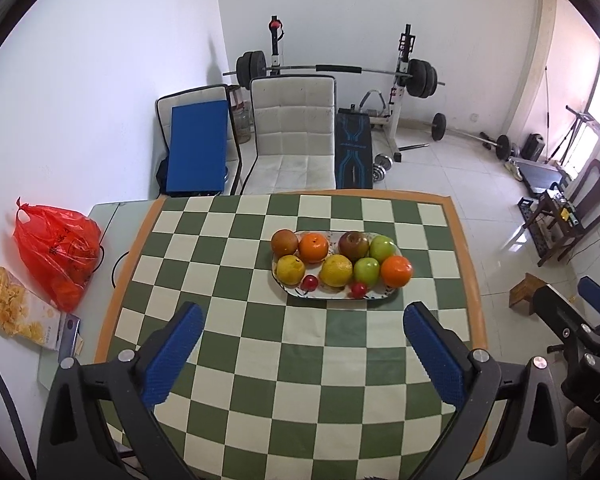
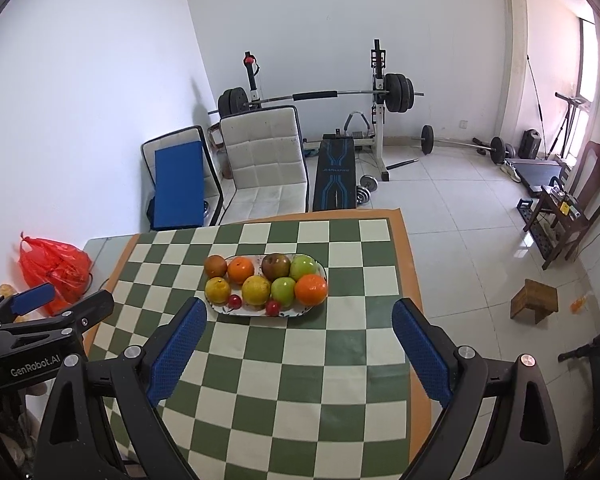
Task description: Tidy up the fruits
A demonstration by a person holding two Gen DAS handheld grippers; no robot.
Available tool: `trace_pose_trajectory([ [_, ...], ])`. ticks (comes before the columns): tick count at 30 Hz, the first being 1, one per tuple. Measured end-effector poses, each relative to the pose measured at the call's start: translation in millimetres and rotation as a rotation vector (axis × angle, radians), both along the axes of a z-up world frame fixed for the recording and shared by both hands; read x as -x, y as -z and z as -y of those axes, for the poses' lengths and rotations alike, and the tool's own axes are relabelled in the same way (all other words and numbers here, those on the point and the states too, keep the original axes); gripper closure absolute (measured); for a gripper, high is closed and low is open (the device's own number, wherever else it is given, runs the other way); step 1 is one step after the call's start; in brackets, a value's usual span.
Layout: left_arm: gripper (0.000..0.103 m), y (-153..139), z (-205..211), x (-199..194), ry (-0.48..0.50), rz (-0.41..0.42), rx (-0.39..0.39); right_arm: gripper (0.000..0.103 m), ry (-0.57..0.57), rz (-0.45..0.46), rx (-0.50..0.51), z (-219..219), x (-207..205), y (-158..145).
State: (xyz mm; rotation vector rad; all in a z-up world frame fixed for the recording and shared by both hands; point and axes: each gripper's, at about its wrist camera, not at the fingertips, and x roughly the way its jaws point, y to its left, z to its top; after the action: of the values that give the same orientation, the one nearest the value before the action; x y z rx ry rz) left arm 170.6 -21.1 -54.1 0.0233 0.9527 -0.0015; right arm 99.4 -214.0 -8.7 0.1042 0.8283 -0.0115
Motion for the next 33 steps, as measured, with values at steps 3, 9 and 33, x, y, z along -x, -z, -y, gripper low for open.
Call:
trace_pose_trajectory([
  [3, 0.000, 11.6, 0.6, -14.6, -0.005, -0.019, -0.006, 0.001, 0.011, -0.019, 0.009, 1.2, -22.7, 15.7],
  [9, 0.000, 32.6, 2.2, -38.4, -0.016, -0.041, -0.023, 0.001, 0.026, -0.060, 0.026, 2.9, -59.0, 44.3],
  [33, 0.000, 68.3, -8.0, -61.3, -0.044, -0.088, -0.034, 0.001, 0.001, -0.154, 0.040, -8.4, -100.4, 96.5],
])
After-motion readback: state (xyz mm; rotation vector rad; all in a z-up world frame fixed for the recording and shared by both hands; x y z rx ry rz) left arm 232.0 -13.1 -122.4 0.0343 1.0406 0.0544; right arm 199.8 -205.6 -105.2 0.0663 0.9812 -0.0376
